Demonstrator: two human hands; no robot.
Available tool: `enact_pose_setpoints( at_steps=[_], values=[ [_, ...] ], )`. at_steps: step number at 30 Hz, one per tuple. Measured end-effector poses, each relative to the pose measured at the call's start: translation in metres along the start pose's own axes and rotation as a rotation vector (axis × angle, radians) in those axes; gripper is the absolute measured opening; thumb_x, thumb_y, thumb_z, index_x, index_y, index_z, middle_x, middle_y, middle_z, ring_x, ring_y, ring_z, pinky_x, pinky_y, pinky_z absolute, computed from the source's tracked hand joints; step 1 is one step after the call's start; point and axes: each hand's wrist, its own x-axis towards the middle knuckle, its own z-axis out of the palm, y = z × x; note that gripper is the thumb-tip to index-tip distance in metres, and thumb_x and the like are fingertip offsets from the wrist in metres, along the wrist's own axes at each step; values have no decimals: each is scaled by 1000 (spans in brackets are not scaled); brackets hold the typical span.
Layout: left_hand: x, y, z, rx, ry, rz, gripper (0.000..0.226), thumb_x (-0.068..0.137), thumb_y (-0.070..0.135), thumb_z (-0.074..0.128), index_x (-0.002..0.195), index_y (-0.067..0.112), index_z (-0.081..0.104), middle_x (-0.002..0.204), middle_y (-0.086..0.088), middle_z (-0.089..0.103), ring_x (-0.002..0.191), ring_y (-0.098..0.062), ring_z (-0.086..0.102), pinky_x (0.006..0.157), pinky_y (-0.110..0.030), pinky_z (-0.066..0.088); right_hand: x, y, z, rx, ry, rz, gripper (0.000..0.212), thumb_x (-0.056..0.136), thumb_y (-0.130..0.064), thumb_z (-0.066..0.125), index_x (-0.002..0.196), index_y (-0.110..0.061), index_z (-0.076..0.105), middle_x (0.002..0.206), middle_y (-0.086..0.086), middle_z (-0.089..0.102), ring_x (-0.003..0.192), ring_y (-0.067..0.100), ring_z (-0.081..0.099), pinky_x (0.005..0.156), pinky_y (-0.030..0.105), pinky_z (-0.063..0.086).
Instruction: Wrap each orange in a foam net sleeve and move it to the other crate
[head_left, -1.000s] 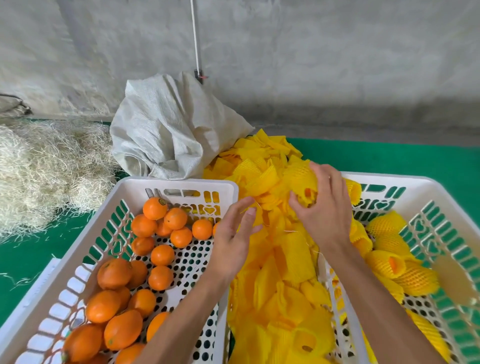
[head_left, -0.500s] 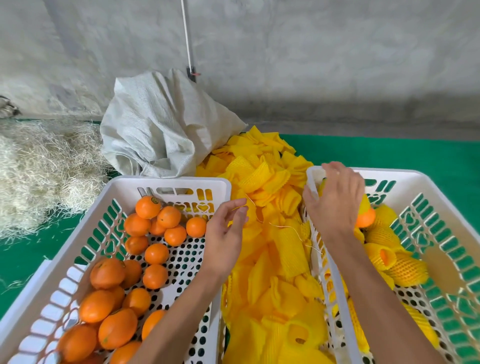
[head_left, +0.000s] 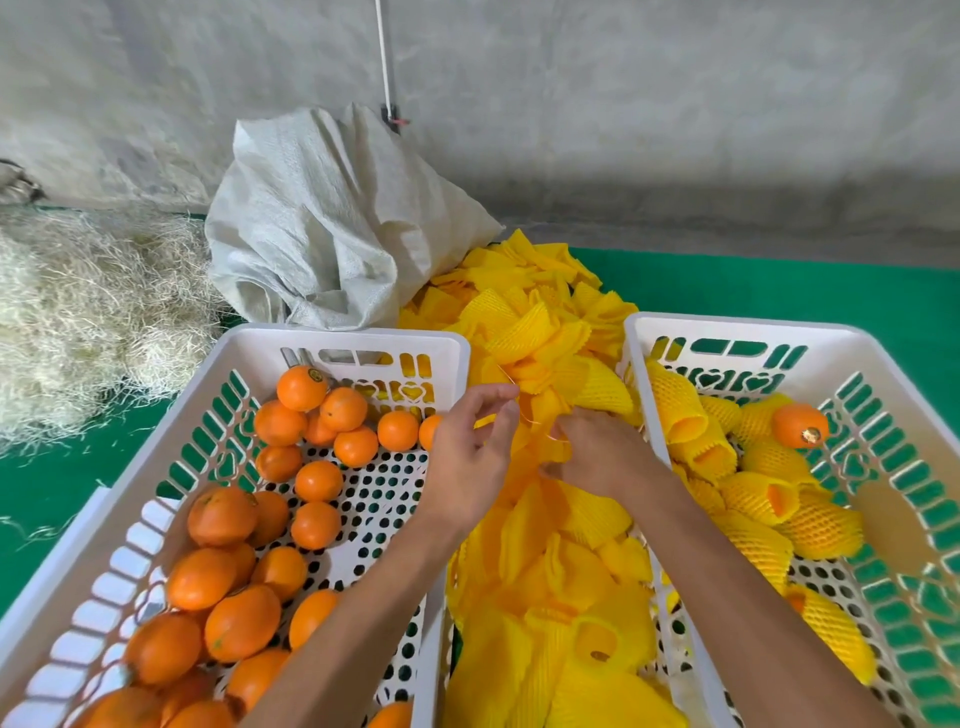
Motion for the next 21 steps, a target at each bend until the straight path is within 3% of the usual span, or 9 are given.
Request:
enact_pose_setpoints(
  at_steps=[4,7,9,11,13,15,18,21],
  values=[
    [0,2,1,17,-1,-1,20,107,20,58,123,13,69,113,3,72,107,-6,67,79,-14,50,0,-2,-2,66,34,-2,43,91,-53,68,122,-23,64,126,-1,62,117,23,60,87,40,54],
    [-1,4,2,30,2,4,20,107,17,58,122,11,70,113,3,73,108,-5,66,79,-13,51,0,-8,-7,75,147,-8,29,94,-54,63,103,-27,69,106,-6,70,100,21,66,76,37,55],
    [-1,5,2,35,2,7,19,107,16,58,121,11,70,114,3,73,109,-4,67,80,-13,51,-1,-12,-12,107,259,1,30,94,-53,62,85,-25,68,85,-7,71,84,21,66,64,33,50],
    [-1,7,2,40,-3,9,20,107,16,58,122,11,70,115,3,73,109,-4,66,81,-13,51,-2,-13,-17,136,481,-30,31,93,-45,68,73,-22,62,72,-5,63,73,23,62,57,31,41],
    [-2,8,2,42,-8,8,20,107,17,57,123,11,69,116,4,72,110,-5,66,83,-13,52,-1,-10,-24,74,711,-48,24,91,-37,73,81,-17,63,80,1,61,79,25,60,64,37,44],
    [-3,8,2,51,-10,12,21,107,18,57,123,11,69,117,4,72,110,-4,66,85,-14,53,1,-4,-28,1,768,12,25,88,-35,76,100,-14,67,102,7,61,97,28,58,82,42,47],
    [-3,8,2,65,-19,17,22,107,19,57,124,12,69,117,4,72,110,-4,66,86,-15,53,1,7,-22,-113,575,89,44,88,-32,74,127,-14,64,142,11,50,134,33,45,113,49,34],
    [-4,5,3,91,-37,32,22,107,21,58,125,14,68,118,6,71,111,-2,66,87,-15,53,1,11,-16,-192,462,112,27,96,-26,62,119,-14,70,156,10,41,150,30,27,125,52,9]
  ],
)
